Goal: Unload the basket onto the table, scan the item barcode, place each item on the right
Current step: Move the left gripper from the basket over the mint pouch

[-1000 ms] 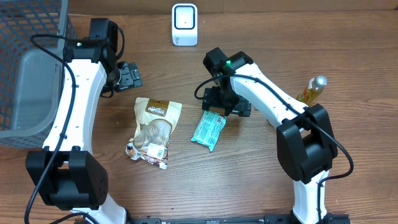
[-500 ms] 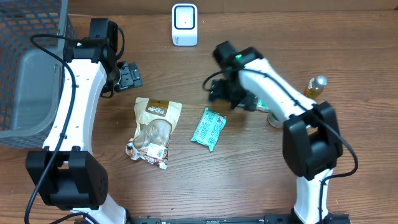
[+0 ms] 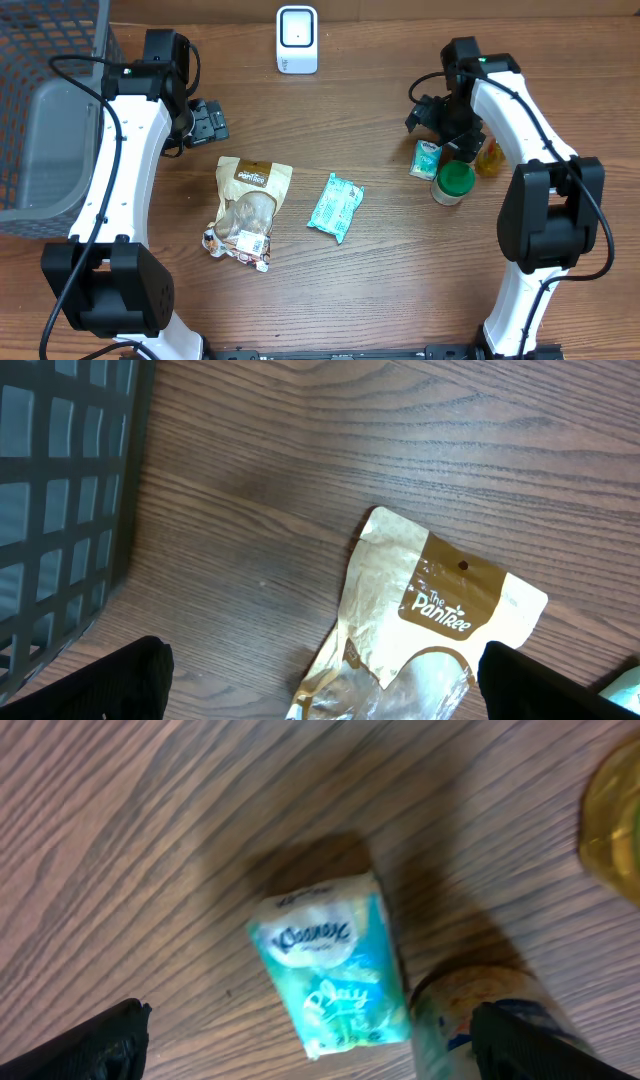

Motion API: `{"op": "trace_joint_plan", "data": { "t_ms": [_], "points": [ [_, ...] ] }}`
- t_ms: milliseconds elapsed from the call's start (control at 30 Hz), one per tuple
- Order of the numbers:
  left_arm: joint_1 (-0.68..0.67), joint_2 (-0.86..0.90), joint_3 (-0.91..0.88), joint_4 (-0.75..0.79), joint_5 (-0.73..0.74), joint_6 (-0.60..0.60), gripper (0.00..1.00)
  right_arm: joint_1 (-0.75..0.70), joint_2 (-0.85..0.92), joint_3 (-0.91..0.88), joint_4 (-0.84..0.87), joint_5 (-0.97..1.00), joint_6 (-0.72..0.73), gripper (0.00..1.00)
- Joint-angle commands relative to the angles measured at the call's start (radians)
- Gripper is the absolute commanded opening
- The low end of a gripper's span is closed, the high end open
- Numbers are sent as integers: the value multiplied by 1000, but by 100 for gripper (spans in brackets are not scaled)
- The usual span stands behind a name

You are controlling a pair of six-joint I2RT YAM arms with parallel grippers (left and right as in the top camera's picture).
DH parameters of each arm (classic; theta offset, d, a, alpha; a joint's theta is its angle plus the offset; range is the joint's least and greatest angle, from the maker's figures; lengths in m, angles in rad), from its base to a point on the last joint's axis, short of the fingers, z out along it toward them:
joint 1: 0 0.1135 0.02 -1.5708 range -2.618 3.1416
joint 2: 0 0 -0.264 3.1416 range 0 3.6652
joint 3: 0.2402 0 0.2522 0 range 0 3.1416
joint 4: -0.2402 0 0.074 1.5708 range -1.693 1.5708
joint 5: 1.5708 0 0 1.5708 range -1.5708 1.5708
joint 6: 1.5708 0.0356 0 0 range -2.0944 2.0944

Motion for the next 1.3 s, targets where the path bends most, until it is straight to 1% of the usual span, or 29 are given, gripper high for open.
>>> {"op": "trace_joint_plan", "data": {
  "t_ms": [0, 800, 900, 1033, 1067, 1167, 1233, 1267],
  "points": [
    [-7, 1, 16, 1, -13, 12, 100, -14, -22, 27, 5, -10, -4, 100],
    [-7, 1, 16, 1, -12, 12, 99, -15, -22, 27, 23, -8, -4, 100],
    [-7, 1, 16, 37, 3, -13, 99, -15, -22, 27, 23, -8, -4, 100],
    [-7, 1, 16, 82, 66, -26, 100, -15, -22, 27, 23, -8, -4, 100],
    [-7, 1, 16, 83, 110, -36, 100, -15, -22, 27, 23, -8, -4, 100],
    [-7, 1, 16, 76, 328, -52, 100, -15, -22, 27, 23, -8, -4, 100],
    [-14, 1, 13, 76, 425, -51, 100, -15, -22, 27, 23, -8, -4, 100],
    [-19, 1, 10, 76, 443, -51, 100, -15, -22, 27, 23, -8, -4, 100]
  ]
}}
